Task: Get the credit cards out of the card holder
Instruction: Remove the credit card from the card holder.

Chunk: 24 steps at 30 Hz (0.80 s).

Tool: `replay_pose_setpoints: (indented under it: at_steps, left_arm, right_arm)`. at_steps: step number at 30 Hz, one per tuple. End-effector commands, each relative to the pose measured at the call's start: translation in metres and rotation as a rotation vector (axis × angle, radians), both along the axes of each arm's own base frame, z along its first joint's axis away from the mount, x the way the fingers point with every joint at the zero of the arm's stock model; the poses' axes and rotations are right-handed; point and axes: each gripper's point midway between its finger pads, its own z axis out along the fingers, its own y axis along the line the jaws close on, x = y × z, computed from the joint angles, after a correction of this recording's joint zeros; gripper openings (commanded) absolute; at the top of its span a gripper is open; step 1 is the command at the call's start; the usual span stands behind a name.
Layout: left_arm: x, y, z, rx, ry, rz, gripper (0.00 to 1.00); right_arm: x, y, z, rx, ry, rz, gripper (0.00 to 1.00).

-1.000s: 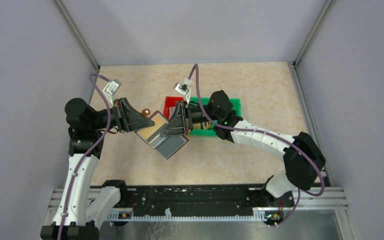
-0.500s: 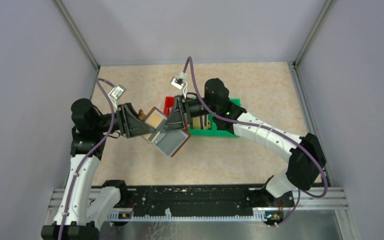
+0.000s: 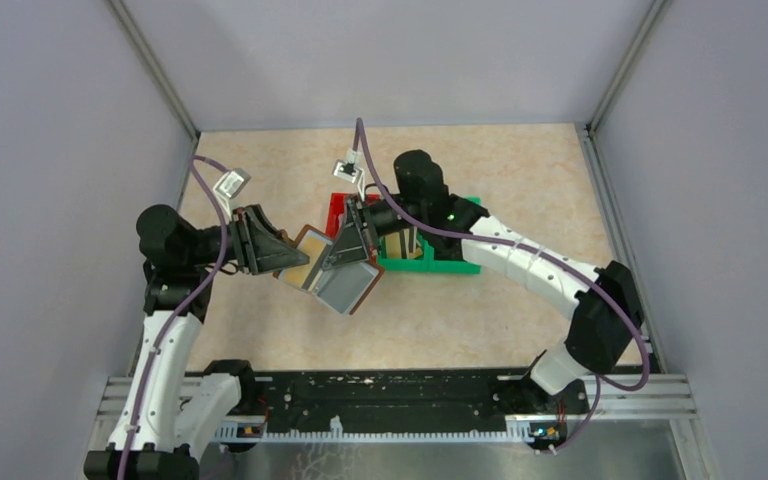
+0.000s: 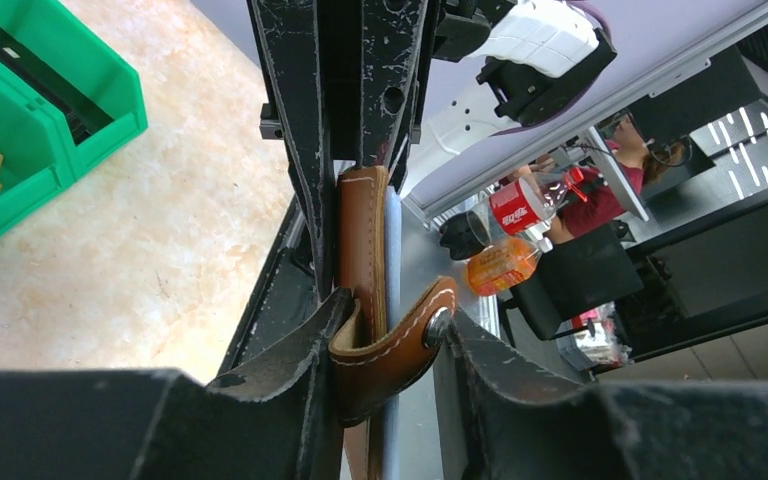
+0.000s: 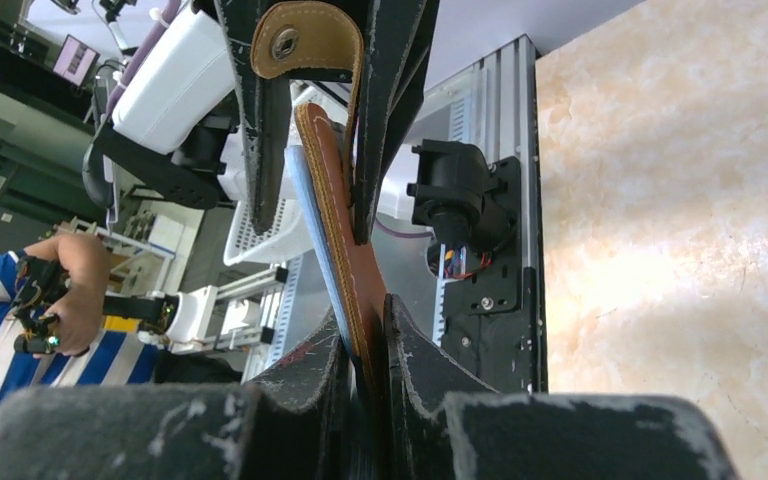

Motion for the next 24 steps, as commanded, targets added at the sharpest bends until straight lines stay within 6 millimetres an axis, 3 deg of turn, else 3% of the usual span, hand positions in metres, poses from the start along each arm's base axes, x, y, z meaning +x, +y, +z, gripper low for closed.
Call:
replay_pose_setpoints:
  at_steps: [1,9,12,14,17,20,24]
  left_arm:
    - [-0.006,-0.001,0.002,-0.007,-0.017,-0.023,0.37]
    - [-0.005,-0.001,0.005,-0.007,-0.023,-0.02,0.08]
    - [-0.002,-0.001,0.008,-0.01,-0.031,-0.006,0.0]
    - [0.0,-0.001,0.008,-0.008,-0.033,0.005,0.0]
    - [0.01,0.0,0.006,0.01,-0.061,0.059,0.0]
    - [0.019,0.001,0.007,0.024,-0.076,0.11,0.0]
    - [0.026,0.002,0.007,0.029,-0.059,0.149,0.0]
  right_arm:
    - [-0.004,0.001,0.032,0.074,-0.093,0.033,0.0]
    - [-0.004,0.0,0.034,0.067,-0.105,0.029,0.01]
    - [0.002,-0.002,0.039,0.09,-0.105,-0.008,0.28]
    - [0.014,-0.006,0.045,0.113,-0.11,-0.08,0.37]
    - [0.037,-0.027,0.068,0.186,-0.128,-0.252,0.46]
    - [0.062,-0.055,0.089,0.243,-0.102,-0.448,0.48]
    - [0.067,-0.083,0.105,0.301,-0.119,-0.601,0.51]
